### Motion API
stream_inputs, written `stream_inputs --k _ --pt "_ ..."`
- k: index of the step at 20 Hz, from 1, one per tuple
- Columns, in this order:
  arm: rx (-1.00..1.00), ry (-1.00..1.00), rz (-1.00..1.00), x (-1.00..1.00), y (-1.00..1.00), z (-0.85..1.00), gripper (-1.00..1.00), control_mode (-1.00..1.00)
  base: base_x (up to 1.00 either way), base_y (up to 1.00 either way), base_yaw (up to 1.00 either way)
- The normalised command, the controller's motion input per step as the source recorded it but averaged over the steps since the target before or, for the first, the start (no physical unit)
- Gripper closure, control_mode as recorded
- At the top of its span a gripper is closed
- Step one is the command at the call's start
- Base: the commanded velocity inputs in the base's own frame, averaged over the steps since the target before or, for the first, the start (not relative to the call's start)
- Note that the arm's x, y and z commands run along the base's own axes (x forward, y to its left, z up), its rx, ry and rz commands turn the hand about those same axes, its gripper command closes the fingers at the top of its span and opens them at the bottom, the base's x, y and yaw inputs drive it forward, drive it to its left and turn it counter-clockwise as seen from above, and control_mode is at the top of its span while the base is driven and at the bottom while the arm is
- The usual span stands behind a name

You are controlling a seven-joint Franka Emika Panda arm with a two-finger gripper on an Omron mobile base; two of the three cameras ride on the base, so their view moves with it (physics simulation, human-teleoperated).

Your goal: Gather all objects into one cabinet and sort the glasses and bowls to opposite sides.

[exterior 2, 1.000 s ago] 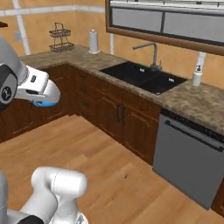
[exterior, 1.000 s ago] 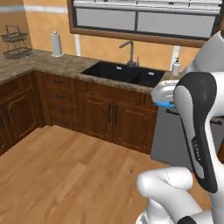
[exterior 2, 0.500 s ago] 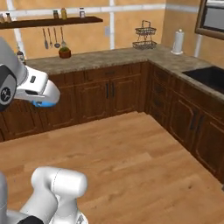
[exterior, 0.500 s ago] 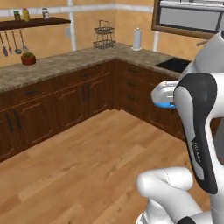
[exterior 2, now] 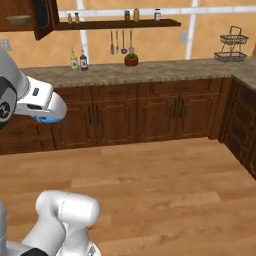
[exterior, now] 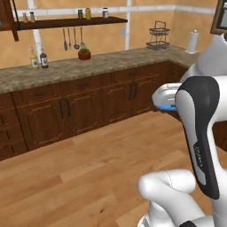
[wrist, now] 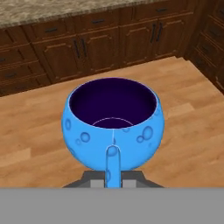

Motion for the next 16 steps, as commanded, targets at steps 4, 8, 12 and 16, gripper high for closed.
stream_inputs --k 4,8,12,16 --pt "0.0 0.0 0.0 0.0 0.0 0.0 1.0 1.0 0.34 0.77 0.14" --pt "0.0 0.0 0.0 0.0 0.0 0.0 1.0 1.0 0.0 1.0 0.03" --pt "0.0 0.0 0.0 0.0 0.0 0.0 1.0 1.0 0.0 1.0 0.0" --pt "0.0 0.0 0.0 0.0 0.0 0.0 1.0 1.0 0.0 1.0 0.0"
